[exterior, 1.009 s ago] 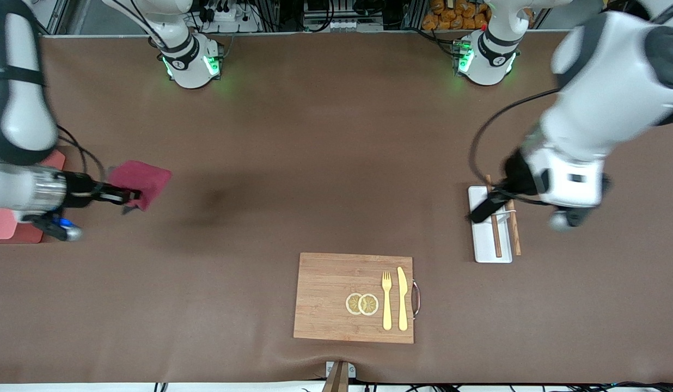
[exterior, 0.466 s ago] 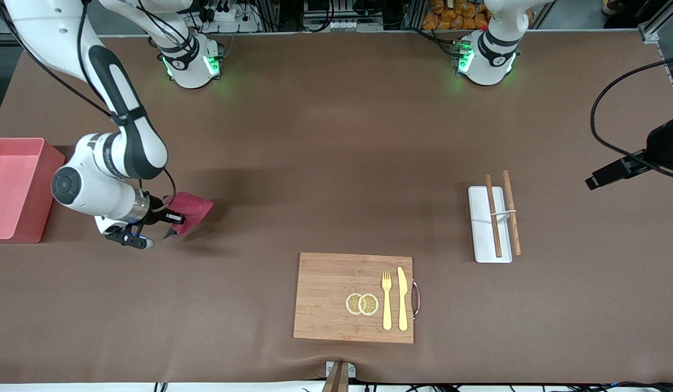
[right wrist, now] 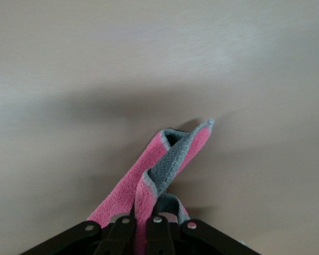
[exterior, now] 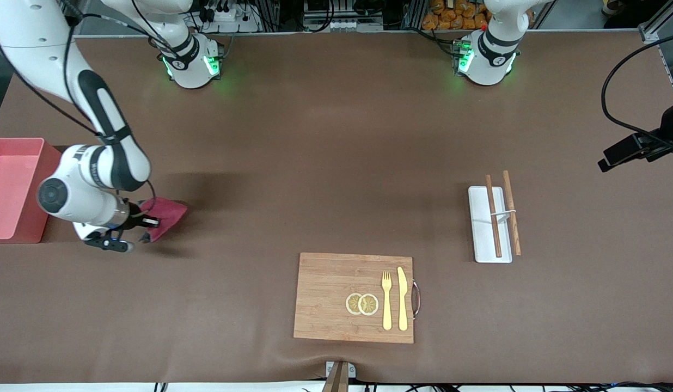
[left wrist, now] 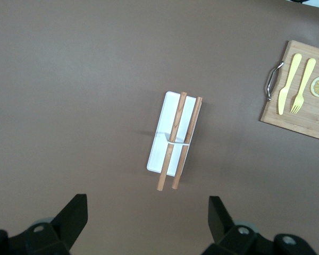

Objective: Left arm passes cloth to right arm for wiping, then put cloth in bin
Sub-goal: 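Wipe the table with the cloth in the right gripper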

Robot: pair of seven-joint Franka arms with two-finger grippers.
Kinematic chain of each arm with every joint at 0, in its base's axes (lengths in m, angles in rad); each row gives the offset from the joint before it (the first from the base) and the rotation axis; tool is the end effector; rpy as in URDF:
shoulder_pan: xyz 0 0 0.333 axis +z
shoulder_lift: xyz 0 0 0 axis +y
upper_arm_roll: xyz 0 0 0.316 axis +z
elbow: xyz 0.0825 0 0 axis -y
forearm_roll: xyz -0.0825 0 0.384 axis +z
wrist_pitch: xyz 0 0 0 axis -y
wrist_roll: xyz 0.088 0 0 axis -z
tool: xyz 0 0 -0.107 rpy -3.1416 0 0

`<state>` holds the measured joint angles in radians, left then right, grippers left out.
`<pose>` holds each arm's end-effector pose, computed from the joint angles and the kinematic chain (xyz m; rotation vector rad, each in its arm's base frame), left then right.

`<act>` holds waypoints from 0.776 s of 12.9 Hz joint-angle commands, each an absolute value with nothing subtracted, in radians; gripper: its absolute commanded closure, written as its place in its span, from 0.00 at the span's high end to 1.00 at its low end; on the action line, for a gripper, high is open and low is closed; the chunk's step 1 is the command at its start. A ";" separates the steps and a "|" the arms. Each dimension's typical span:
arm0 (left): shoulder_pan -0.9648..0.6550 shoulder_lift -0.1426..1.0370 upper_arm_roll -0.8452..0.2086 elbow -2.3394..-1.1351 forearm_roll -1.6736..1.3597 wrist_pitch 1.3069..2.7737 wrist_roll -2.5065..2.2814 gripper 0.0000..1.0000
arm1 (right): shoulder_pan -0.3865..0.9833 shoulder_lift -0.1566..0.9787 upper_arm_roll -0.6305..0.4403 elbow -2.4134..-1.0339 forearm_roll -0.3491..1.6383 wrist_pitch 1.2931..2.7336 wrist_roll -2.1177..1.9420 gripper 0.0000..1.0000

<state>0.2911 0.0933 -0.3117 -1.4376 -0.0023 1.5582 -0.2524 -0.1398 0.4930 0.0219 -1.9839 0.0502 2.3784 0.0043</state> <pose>0.5816 -0.0028 0.6356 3.0853 0.3618 0.0424 0.5970 -0.0704 0.2059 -3.0790 0.2504 0.1483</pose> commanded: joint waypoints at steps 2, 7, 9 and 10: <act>0.071 0.020 -0.077 -1.486 0.015 1.529 -0.219 1.00 | -0.296 0.503 0.037 -1.977 0.020 2.379 -0.277 0.00; 0.067 0.025 -0.078 -1.488 0.015 1.529 -0.219 1.00 | -0.469 0.496 0.032 -1.927 -0.115 2.355 -0.564 0.00; 0.067 0.021 -0.092 -1.488 0.015 1.516 -0.221 1.00 | -0.480 0.485 0.032 -1.841 -0.176 2.224 -0.580 0.00; 0.069 0.017 -0.094 -1.485 0.015 1.505 -0.221 1.00 | -0.473 0.485 0.034 -1.791 -0.182 2.147 -0.580 0.00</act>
